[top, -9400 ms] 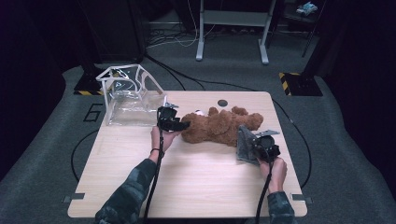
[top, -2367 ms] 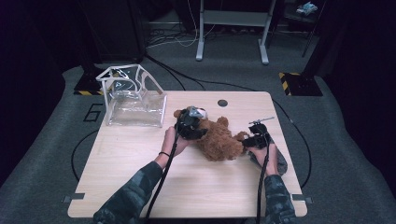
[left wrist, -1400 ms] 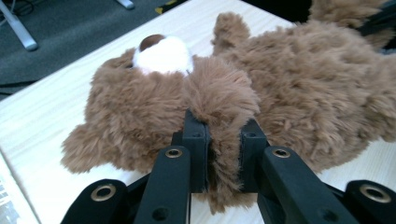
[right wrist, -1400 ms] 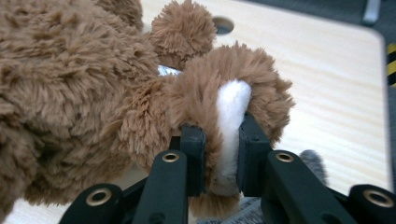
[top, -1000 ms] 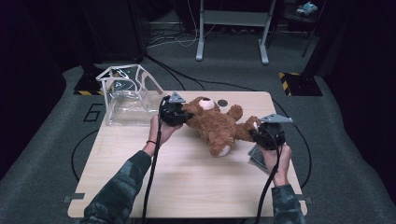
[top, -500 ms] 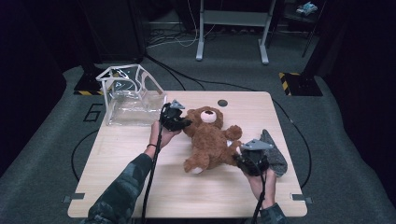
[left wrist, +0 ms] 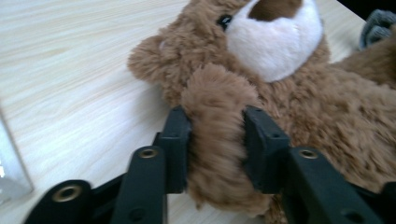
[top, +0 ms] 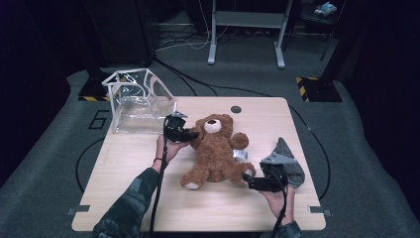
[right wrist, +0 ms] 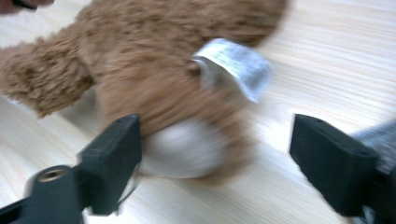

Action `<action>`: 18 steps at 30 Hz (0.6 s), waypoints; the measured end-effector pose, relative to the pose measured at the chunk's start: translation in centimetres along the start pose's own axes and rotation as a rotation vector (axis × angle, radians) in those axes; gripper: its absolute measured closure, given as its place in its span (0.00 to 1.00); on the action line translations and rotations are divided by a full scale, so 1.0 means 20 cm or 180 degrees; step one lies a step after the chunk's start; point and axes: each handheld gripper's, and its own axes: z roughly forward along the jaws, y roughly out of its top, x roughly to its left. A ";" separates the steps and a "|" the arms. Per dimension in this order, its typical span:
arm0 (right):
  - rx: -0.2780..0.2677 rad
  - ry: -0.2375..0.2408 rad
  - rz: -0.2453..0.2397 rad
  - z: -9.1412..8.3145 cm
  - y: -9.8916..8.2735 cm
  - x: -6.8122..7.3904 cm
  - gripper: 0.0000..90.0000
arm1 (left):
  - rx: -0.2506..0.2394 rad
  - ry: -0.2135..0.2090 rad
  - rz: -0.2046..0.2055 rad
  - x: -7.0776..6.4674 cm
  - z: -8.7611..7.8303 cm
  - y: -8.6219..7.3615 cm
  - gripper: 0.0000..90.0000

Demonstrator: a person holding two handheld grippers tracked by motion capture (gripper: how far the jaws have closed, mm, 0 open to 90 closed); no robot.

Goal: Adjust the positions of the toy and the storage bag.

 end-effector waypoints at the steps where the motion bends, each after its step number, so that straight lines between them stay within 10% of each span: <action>1: -0.0040 -0.0029 0.0011 -0.02 -0.02 -0.02 0.17 | -0.0016 0.0006 -0.0045 0.01 0.00 0.00 0.63; 7: 0.0056 -0.0312 0.0046 0.01 -0.18 -0.12 0.06 | -0.0065 0.0114 -0.0087 -0.02 -0.04 0.00 0.35; 18: 0.0173 -0.0728 0.0178 0.06 -0.34 -0.18 0.00 | -0.0244 0.0296 -0.0095 -0.17 -0.13 0.10 0.17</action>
